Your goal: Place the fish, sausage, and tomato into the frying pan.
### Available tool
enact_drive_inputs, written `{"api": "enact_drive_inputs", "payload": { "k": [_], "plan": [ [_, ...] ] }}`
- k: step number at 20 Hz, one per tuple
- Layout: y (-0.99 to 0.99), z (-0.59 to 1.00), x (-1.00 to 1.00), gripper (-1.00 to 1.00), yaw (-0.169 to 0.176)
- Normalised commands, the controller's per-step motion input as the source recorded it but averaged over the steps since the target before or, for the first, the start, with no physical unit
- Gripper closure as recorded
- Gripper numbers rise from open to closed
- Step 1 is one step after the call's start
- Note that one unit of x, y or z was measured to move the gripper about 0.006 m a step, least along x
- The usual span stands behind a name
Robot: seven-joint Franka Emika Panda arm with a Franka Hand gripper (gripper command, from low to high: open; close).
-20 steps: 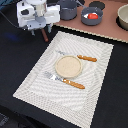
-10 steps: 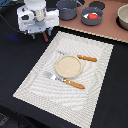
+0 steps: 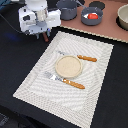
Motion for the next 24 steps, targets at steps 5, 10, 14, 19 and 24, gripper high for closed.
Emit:
{"api": "enact_drive_inputs", "payload": {
  "k": [5,10,14,19,24],
  "plan": [
    [0.01,0.09,0.02,1.0,0.0],
    [-0.26,0.97,0.2,1.0,0.014],
    [-0.05,1.0,0.91,1.0,0.004],
    [0.15,1.0,1.0,1.0,0.0],
    [0.38,1.0,1.0,1.0,0.0]
  ]
}}
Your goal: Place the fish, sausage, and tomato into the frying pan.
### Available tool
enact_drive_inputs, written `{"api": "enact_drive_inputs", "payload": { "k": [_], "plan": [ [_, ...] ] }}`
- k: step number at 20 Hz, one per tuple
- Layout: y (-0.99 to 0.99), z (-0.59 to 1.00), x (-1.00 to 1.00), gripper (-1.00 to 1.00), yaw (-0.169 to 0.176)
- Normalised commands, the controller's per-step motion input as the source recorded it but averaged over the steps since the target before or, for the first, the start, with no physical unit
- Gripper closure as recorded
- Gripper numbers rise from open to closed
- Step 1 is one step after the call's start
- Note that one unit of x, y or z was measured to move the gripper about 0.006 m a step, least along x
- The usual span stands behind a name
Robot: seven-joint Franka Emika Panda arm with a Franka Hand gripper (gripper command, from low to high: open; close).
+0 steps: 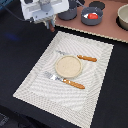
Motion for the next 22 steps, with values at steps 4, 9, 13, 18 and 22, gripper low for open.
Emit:
{"api": "enact_drive_inputs", "payload": {
  "k": [4,9,13,18,22],
  "plan": [
    [0.45,0.93,1.0,1.0,0.0],
    [0.47,0.82,1.0,1.0,0.0],
    [0.48,0.58,0.96,1.0,0.0],
    [0.51,0.56,0.9,1.0,0.02],
    [0.53,0.48,0.78,1.0,0.073]
  ]
}}
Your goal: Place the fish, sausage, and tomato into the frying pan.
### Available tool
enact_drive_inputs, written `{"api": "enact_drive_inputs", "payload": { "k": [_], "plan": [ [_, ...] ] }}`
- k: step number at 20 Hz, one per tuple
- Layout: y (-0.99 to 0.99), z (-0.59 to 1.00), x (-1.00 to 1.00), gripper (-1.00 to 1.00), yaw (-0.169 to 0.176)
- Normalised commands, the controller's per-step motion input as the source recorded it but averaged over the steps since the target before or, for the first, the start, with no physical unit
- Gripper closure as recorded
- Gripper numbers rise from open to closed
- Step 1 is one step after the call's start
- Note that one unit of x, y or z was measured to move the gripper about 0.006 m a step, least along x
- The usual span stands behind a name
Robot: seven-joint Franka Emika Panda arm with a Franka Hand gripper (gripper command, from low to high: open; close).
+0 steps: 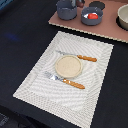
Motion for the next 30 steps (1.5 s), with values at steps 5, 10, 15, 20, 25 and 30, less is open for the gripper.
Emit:
{"api": "enact_drive_inputs", "payload": {
  "k": [5,10,15,20,25,30],
  "plan": [
    [0.54,0.39,0.74,1.0,0.099],
    [0.54,0.29,0.71,1.0,0.111],
    [0.54,0.26,0.69,1.0,0.118],
    [0.53,0.33,0.79,1.0,0.094],
    [0.49,0.22,0.78,1.0,0.097],
    [0.44,0.16,0.81,1.0,0.09]
  ]
}}
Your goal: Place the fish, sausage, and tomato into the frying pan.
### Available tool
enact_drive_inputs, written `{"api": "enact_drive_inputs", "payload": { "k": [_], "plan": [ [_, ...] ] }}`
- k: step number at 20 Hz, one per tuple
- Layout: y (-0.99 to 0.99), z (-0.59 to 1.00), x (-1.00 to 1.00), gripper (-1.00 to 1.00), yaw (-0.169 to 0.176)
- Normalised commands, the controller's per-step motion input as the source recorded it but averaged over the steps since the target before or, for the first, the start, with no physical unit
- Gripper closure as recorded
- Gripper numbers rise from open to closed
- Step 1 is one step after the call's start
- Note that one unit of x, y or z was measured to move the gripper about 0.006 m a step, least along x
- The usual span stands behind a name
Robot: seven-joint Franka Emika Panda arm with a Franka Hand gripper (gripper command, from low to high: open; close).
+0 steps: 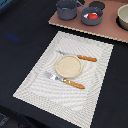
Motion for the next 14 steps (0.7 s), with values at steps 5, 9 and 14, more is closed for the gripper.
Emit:
{"api": "enact_drive_inputs", "payload": {
  "k": [5,9,14],
  "plan": [
    [0.23,-0.04,0.78,1.0,0.103],
    [0.12,-0.18,0.6,1.0,0.138],
    [0.28,-0.05,0.25,1.0,0.118]
  ]
}}
